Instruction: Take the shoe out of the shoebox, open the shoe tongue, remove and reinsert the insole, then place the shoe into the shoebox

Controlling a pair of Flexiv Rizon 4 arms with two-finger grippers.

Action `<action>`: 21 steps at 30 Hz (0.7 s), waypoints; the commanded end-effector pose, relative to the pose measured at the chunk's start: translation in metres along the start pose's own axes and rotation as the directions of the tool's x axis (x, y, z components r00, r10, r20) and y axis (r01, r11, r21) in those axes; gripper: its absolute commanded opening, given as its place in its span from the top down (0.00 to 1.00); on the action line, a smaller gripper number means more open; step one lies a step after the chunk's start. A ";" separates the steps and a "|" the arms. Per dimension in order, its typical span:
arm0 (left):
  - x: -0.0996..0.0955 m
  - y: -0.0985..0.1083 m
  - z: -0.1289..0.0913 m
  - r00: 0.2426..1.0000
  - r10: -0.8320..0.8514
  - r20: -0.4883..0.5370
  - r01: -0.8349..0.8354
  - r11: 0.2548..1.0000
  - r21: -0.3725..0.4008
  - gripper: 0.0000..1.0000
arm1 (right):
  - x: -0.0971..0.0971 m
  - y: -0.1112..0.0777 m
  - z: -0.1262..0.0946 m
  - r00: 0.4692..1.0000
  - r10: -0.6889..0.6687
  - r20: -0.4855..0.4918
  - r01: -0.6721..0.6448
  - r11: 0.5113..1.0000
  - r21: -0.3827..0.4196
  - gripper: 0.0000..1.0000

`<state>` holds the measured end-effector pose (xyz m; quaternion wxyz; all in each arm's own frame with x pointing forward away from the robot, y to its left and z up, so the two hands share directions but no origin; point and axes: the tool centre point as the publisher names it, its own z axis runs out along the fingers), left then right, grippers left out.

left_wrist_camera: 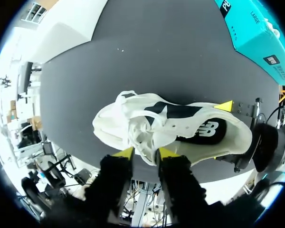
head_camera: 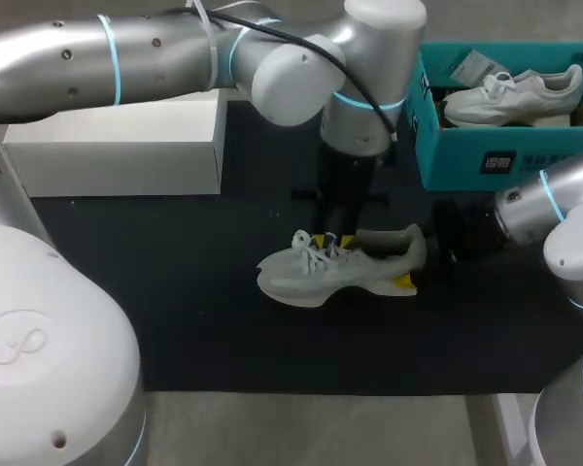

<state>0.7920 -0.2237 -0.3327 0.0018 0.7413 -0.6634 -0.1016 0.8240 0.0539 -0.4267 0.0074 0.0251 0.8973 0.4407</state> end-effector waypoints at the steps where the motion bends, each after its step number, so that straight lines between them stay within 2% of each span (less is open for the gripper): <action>1: -0.001 -0.002 0.004 0.999 0.020 -0.041 -0.021 0.999 -0.033 1.00 | 0.000 -0.002 0.005 1.000 0.000 0.001 0.000 1.000 0.002 1.00; 9: 0.000 -0.008 -0.002 0.993 0.034 -0.109 -0.040 0.998 -0.053 1.00 | 0.000 -0.002 0.005 1.000 0.000 0.001 0.000 1.000 0.002 1.00; 14: -0.009 -0.006 -0.026 0.978 0.065 -0.197 -0.078 0.995 -0.060 1.00 | 0.000 -0.002 0.005 1.000 0.000 0.001 0.000 1.000 0.002 1.00; 21: -0.027 -0.005 -0.044 0.943 0.092 -0.320 -0.129 0.987 -0.098 1.00 | 0.000 -0.002 0.005 1.000 0.000 0.001 0.000 1.000 0.002 1.00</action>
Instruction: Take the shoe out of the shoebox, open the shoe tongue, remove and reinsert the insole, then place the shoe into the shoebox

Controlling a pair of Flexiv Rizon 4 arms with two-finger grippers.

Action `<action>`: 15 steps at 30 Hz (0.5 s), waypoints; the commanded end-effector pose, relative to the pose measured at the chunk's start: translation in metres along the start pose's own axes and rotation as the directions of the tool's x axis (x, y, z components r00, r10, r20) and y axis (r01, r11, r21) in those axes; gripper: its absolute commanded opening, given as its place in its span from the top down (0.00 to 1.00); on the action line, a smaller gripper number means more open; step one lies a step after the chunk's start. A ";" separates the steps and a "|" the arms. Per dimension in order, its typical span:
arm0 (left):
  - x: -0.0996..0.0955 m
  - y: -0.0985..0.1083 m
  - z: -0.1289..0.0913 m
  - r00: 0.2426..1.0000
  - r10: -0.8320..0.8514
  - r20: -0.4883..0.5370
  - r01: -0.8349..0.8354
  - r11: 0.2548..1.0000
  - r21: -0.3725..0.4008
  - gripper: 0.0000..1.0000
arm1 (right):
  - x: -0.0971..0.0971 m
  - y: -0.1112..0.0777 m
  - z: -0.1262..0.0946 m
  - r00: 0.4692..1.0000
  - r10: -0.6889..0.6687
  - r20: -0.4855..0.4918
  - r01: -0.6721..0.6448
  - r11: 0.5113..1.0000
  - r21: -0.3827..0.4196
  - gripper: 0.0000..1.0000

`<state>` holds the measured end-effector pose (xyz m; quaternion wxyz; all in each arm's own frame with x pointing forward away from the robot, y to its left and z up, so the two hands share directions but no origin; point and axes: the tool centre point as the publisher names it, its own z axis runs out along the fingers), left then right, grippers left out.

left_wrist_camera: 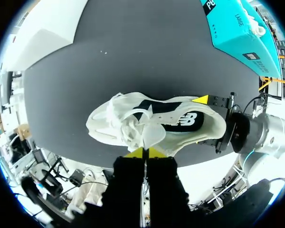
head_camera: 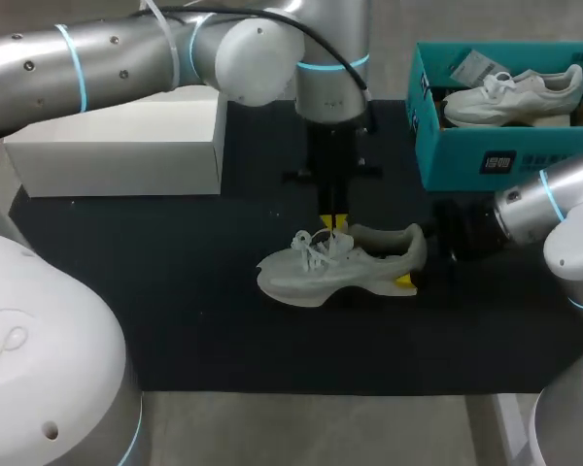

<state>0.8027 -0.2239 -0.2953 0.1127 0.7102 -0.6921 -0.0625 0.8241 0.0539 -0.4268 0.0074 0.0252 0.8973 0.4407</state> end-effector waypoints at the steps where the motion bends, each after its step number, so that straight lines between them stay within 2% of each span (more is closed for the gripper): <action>1: -0.023 0.004 -0.012 0.991 0.014 -0.134 -0.016 1.000 -0.009 1.00 | 0.000 -0.002 0.005 1.000 0.000 0.001 0.000 1.000 0.002 1.00; 9: -0.047 -0.004 -0.006 0.979 0.018 -0.205 -0.028 0.999 -0.047 1.00 | 0.000 -0.002 0.005 1.000 0.000 0.001 0.000 1.000 0.002 1.00; 15: -0.070 -0.005 0.000 0.977 0.014 -0.211 -0.024 0.999 -0.048 1.00 | 0.000 -0.002 0.005 1.000 0.000 0.001 0.000 1.000 0.002 1.00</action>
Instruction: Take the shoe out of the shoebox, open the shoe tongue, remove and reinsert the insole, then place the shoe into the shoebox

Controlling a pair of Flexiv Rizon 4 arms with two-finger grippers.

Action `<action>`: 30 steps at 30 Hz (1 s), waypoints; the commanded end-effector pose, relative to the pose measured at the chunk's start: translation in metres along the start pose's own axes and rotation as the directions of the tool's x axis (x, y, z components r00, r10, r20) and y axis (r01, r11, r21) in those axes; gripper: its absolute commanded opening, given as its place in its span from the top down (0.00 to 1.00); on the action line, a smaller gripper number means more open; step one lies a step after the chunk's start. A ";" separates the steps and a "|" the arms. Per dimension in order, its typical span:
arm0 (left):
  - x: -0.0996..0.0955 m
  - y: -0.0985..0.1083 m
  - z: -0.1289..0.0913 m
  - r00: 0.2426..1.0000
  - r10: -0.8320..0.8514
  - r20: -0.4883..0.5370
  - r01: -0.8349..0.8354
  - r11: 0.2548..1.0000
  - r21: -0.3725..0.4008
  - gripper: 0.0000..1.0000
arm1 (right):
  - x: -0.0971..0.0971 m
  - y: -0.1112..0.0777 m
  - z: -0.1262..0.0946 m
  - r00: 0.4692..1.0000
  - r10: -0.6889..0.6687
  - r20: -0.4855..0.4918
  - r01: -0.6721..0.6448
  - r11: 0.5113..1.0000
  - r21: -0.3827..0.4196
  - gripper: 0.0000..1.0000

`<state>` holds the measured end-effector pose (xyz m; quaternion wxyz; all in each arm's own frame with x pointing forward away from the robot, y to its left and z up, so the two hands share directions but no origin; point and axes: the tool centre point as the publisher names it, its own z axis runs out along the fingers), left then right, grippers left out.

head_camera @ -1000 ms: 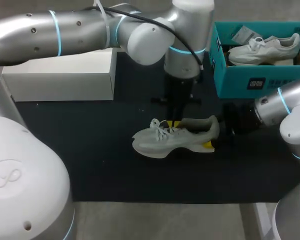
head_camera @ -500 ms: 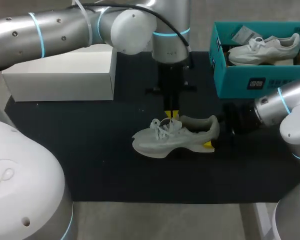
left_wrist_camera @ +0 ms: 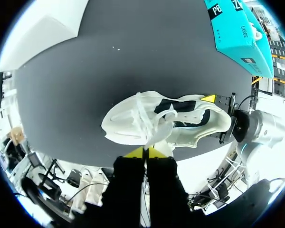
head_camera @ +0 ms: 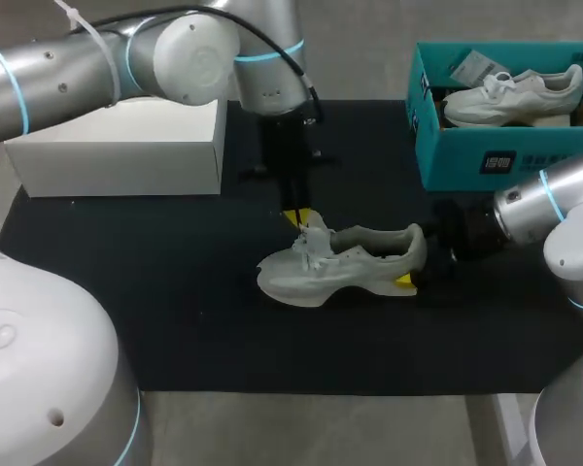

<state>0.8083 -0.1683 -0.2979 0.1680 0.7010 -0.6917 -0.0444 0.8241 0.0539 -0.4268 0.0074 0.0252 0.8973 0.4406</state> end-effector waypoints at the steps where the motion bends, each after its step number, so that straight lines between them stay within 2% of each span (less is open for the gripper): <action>1: -0.019 0.001 0.004 0.994 -0.002 -0.106 0.002 1.000 0.007 1.00 | 0.000 -0.002 0.005 1.000 0.000 0.001 0.000 1.000 0.002 1.00; 9: -0.043 -0.006 0.018 0.997 -0.032 -0.076 0.032 0.999 -0.006 1.00 | 0.000 -0.002 0.005 1.000 0.000 0.001 0.000 1.000 0.002 1.00; 17: -0.056 -0.011 0.048 0.997 -0.069 0.036 0.070 0.998 -0.007 1.00 | 0.000 -0.002 0.005 1.000 0.000 0.001 0.000 1.000 0.002 1.00; 22: -0.057 -0.016 0.068 0.990 -0.087 0.108 0.088 0.996 -0.006 1.00 | 0.000 -0.002 0.005 1.000 0.000 0.001 0.000 1.000 0.002 1.00; 30: -0.053 -0.017 0.079 0.978 -0.083 0.193 0.077 0.996 0.043 1.00 | 0.000 -0.002 0.005 1.000 0.000 0.001 0.000 1.000 0.002 1.00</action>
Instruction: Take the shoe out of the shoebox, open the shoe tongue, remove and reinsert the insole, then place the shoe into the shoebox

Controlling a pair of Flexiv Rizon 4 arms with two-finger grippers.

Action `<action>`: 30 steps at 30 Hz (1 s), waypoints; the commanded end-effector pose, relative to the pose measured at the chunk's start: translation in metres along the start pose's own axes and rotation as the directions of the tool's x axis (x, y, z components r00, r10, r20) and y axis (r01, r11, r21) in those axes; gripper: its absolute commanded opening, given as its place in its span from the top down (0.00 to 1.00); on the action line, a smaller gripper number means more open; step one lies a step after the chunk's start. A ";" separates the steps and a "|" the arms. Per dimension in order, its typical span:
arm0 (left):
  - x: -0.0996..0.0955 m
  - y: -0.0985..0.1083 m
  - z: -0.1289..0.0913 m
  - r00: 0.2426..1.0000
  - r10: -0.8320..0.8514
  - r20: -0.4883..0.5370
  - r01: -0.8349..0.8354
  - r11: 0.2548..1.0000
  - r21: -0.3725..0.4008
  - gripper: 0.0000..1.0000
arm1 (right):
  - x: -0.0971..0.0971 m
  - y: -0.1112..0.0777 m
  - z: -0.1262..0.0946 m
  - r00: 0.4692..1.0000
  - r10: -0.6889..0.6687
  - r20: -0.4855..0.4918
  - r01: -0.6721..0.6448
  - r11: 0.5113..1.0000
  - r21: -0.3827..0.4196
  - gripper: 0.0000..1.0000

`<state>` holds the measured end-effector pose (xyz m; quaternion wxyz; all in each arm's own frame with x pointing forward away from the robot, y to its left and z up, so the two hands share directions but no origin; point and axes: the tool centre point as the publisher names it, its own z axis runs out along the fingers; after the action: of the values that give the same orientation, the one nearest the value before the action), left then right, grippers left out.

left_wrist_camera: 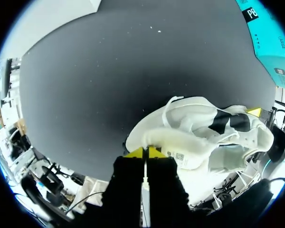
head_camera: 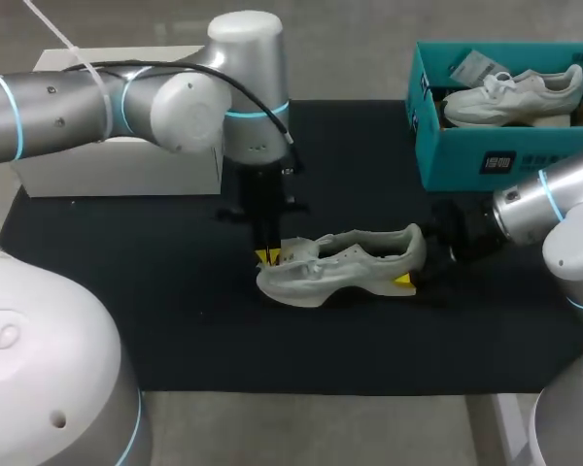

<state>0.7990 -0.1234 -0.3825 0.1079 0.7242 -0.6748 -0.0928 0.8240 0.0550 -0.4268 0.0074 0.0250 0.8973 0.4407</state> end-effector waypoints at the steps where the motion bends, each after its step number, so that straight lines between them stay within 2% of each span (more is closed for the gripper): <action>1: 0.007 0.000 0.004 0.999 -0.001 0.053 0.000 1.000 0.016 0.68 | 0.000 -0.002 0.004 1.000 0.000 0.001 0.000 1.000 0.002 1.00; 2: 0.008 0.000 0.001 0.999 0.002 0.053 -0.003 1.000 0.019 0.17 | 0.000 -0.002 0.004 1.000 0.000 0.001 0.000 1.000 0.002 1.00; 3: 0.009 0.001 -0.002 0.999 0.012 0.049 -0.013 0.999 0.029 0.00 | 0.000 -0.002 0.004 1.000 0.000 0.001 0.000 1.000 0.002 1.00; 5: 0.010 0.004 -0.011 0.999 0.028 0.034 -0.029 0.999 0.038 0.00 | 0.000 -0.002 0.004 1.000 0.000 0.001 0.000 1.000 0.002 1.00; 9: 0.016 0.015 -0.039 0.991 0.131 -0.020 -0.128 0.986 0.106 0.00 | 0.000 -0.002 0.004 1.000 0.000 0.001 0.000 1.000 0.002 1.00; 11: 0.019 0.018 -0.055 0.969 0.241 -0.046 -0.232 0.961 0.148 0.00 | 0.000 -0.002 0.004 1.000 0.000 0.001 0.000 1.000 0.002 1.00; 13: 0.024 0.018 -0.067 0.919 0.395 -0.014 -0.386 0.904 0.183 0.00 | 0.000 -0.002 0.004 1.000 0.000 0.001 0.000 1.000 0.002 1.00; 15: 0.031 0.018 -0.074 0.811 0.580 0.078 -0.584 0.793 0.174 0.00 | 0.000 -0.002 0.004 1.000 0.000 0.001 0.000 1.000 0.002 1.00; 17: 0.039 0.018 -0.079 0.637 0.743 0.204 -0.770 0.618 0.155 0.00 | 0.000 -0.002 0.004 1.000 0.000 0.001 0.000 1.000 0.002 1.00; 18: 0.041 0.017 -0.081 0.532 0.811 0.242 -0.846 0.520 0.119 0.00 | 0.000 -0.002 0.004 1.000 0.000 0.001 0.000 1.000 0.002 1.00; 19: 0.043 0.017 -0.083 0.399 0.865 0.306 -0.917 0.384 0.110 0.00 | 0.000 -0.002 0.004 1.000 0.000 0.001 0.000 1.000 0.002 1.00; 21: 0.042 0.021 -0.092 0.129 0.938 0.321 -0.989 0.097 0.115 0.00 | 0.000 -0.002 0.004 1.000 0.000 0.001 0.000 1.000 0.002 1.00; 22: 0.039 0.024 -0.098 0.099 0.942 0.322 -0.989 0.055 0.140 0.00 | 0.000 -0.002 0.004 1.000 0.000 0.001 0.000 1.000 0.002 1.00; 25: 0.045 0.019 -0.118 0.008 0.934 0.358 -0.992 -0.038 0.124 0.00 | 0.000 -0.002 0.004 1.000 0.000 0.001 0.000 1.000 0.002 1.00; 30: 0.056 0.013 -0.135 -0.121 0.858 0.499 -0.986 -0.162 0.040 0.00 | 0.000 -0.002 0.004 1.000 0.000 0.001 0.000 1.000 0.002 1.00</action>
<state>0.8261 -0.1708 -0.2579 0.0348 0.4376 -0.8983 0.0182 0.8240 0.0547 -0.4269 0.0075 0.0251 0.8973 0.4406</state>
